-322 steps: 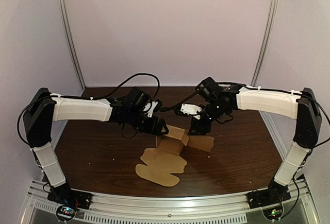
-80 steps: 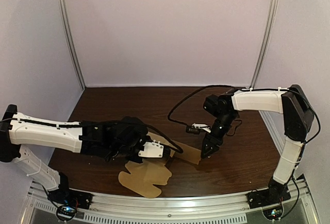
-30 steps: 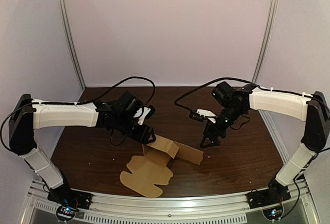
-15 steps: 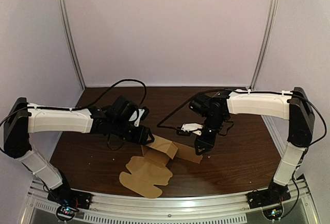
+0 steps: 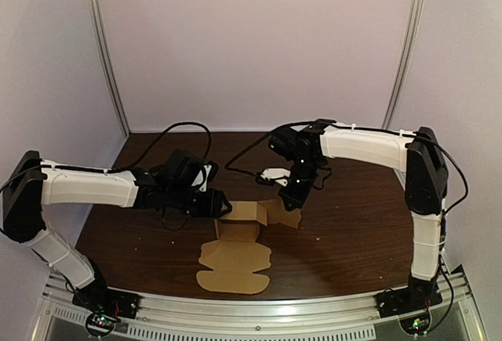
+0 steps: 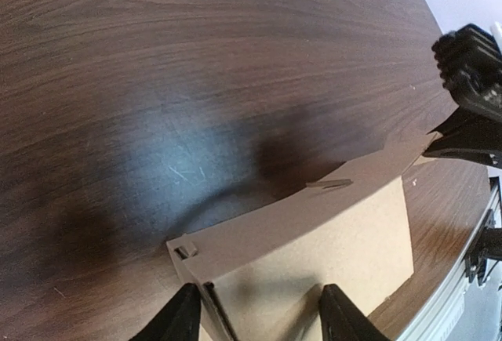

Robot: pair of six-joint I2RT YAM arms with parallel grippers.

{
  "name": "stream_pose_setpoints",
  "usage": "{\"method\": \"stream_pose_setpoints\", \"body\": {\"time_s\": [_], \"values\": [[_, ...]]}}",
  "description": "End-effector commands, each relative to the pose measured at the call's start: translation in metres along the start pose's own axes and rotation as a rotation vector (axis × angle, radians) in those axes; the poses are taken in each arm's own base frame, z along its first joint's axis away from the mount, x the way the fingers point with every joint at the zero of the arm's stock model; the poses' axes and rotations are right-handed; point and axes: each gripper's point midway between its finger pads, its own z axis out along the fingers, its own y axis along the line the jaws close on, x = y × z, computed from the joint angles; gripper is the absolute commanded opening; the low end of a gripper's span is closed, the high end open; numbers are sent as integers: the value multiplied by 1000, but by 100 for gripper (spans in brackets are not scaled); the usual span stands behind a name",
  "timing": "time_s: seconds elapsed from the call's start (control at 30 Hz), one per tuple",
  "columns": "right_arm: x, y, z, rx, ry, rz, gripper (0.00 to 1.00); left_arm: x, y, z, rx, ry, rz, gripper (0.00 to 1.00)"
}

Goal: Fold the paper box

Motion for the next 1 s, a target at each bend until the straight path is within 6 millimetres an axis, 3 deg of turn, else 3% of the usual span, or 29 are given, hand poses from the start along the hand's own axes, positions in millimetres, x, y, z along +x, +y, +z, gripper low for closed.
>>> {"method": "stream_pose_setpoints", "body": {"time_s": [0.0, 0.2, 0.43, 0.63, 0.97], "values": [[-42, -22, 4, 20, -102, 73, 0, 7, 5, 7, 5, -3, -58, 54], [-62, -25, 7, -60, -157, 206, 0, 6, 12, 10, -17, -22, -86, 53], [-69, 13, -15, -415, -234, 338, 9, -1, 26, 8, -81, -91, -103, 52], [-71, 38, -37, -582, -290, 329, 21, -8, 28, 8, -88, -134, -116, 52], [-79, 62, -32, -704, -285, 269, 39, -7, 24, 12, -74, -135, -118, 52]]}}
